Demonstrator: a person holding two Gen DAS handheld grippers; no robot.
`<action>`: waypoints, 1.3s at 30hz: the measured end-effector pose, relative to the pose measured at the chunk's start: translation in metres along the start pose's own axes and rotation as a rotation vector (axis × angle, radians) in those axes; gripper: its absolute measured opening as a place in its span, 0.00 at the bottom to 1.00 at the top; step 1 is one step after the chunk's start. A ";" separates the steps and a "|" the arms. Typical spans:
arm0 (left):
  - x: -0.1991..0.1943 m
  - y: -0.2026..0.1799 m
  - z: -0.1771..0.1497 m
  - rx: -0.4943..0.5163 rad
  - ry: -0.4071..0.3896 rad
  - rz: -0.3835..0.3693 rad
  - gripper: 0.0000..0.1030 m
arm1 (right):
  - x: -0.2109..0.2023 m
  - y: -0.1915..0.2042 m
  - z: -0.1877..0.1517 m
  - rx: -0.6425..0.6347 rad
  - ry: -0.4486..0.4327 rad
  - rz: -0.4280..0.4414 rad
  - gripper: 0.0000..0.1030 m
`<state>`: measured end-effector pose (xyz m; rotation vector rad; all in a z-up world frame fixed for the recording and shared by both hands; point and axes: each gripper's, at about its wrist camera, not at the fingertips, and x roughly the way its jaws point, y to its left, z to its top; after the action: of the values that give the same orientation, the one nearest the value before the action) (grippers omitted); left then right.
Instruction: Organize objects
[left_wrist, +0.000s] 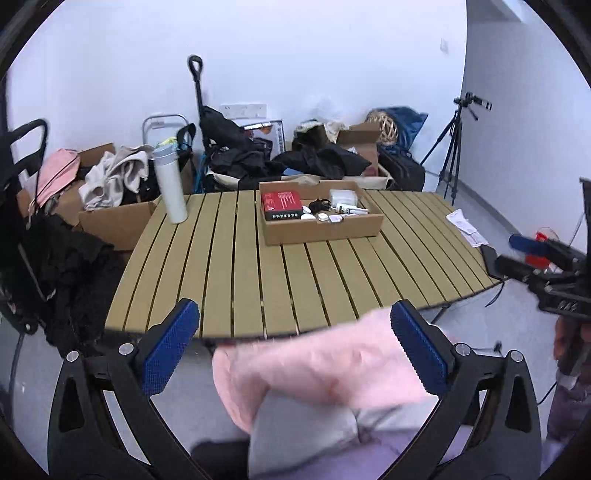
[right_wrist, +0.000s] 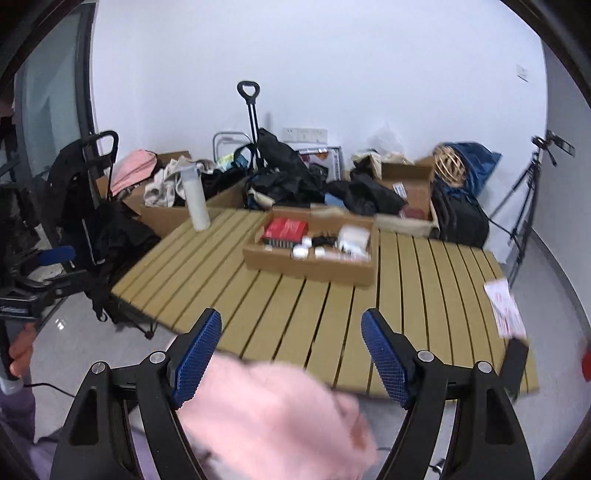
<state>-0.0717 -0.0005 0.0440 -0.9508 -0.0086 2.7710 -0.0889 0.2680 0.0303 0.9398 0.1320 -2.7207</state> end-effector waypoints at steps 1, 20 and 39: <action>-0.008 -0.001 -0.014 -0.021 -0.017 0.001 1.00 | -0.008 0.007 -0.015 -0.004 -0.003 -0.013 0.79; -0.045 -0.012 -0.074 -0.040 -0.074 0.075 1.00 | -0.038 0.066 -0.090 -0.024 -0.067 -0.025 0.80; -0.039 -0.022 -0.076 0.000 -0.047 0.071 1.00 | -0.035 0.055 -0.091 0.028 -0.051 -0.049 0.80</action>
<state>0.0086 0.0084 0.0089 -0.9022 0.0176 2.8576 0.0068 0.2383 -0.0200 0.8847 0.1091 -2.7957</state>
